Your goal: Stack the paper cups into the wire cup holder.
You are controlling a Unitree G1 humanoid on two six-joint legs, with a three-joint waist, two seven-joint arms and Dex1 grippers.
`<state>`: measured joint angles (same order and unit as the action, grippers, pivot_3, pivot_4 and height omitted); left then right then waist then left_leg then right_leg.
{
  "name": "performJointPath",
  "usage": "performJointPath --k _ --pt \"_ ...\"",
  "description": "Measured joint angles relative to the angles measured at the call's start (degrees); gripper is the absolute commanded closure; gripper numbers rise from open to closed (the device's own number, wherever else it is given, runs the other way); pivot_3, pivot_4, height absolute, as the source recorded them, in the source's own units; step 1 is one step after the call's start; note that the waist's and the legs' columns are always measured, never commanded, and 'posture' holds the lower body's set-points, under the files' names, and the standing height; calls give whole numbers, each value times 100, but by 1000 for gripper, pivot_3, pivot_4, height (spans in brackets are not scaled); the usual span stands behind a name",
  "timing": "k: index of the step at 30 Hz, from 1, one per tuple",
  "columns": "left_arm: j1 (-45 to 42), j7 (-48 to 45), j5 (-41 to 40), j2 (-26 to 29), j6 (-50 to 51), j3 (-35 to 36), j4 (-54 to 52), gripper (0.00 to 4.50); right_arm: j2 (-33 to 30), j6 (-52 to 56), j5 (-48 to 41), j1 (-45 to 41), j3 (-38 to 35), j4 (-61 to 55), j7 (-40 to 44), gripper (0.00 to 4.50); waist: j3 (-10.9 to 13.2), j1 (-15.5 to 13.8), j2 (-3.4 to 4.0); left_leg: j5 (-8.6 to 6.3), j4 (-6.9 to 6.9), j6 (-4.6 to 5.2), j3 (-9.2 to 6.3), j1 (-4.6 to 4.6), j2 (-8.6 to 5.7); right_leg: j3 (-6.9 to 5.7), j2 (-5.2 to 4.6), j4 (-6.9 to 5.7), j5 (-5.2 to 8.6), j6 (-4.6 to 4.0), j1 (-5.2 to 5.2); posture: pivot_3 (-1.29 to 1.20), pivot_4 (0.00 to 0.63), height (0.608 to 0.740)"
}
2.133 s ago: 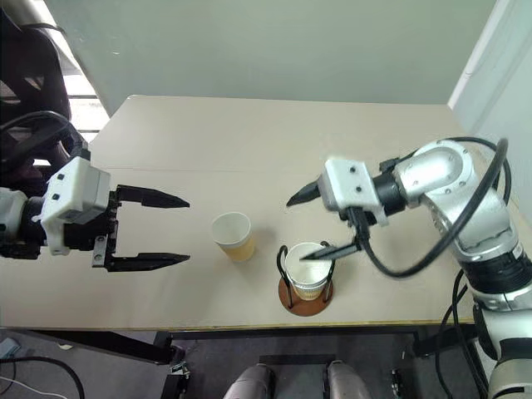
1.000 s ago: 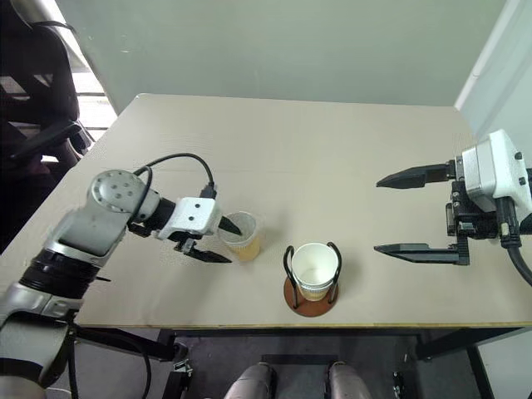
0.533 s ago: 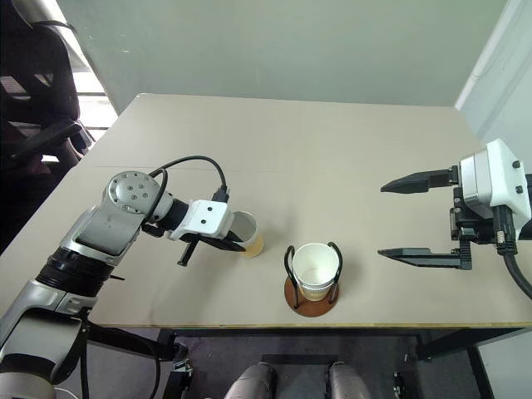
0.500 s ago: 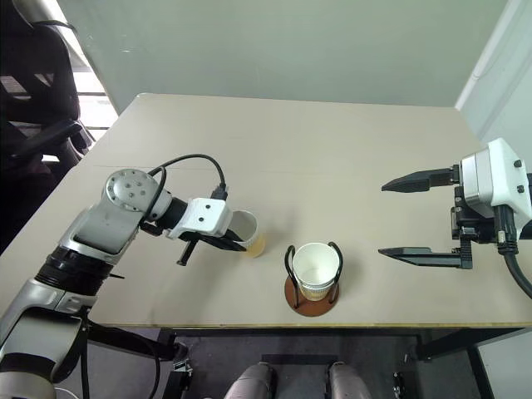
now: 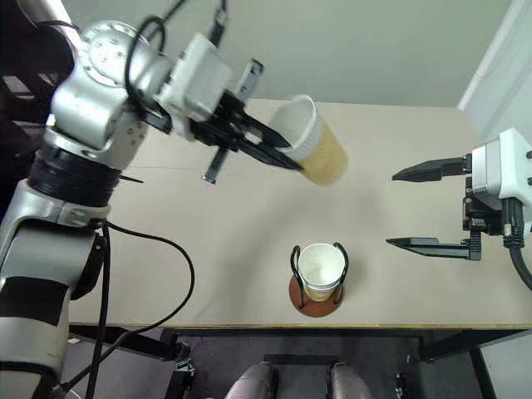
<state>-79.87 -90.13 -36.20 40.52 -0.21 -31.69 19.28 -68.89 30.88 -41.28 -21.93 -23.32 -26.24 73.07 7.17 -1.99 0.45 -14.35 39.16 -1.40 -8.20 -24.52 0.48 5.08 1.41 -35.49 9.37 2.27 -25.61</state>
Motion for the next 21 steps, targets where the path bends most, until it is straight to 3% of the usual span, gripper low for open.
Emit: performJointPath --k 7,13,21 --pt "-287 -2 -548 -90 -484 -1337 33 4462 -50 193 -15 345 -437 -315 -148 0 0 -30 0 -12 12 21 4 -41 1 -4 -6 52 -19 32 -9 0 150 740" --pt "-673 -4 -1119 299 -907 -2333 -350 4462 -76 394 -23 622 -825 -594 -240 0 1 -39 1 -27 18 47 18 -44 -24 -1 -36 53 -14 52 -8 0 150 740" --pt "-900 -6 -1339 352 -1395 -3267 -430 4462 -85 726 -197 1162 -1519 -1032 -133 0 2 -58 3 -52 82 84 19 -65 -54 2 -63 47 -1 72 1 0 150 740"
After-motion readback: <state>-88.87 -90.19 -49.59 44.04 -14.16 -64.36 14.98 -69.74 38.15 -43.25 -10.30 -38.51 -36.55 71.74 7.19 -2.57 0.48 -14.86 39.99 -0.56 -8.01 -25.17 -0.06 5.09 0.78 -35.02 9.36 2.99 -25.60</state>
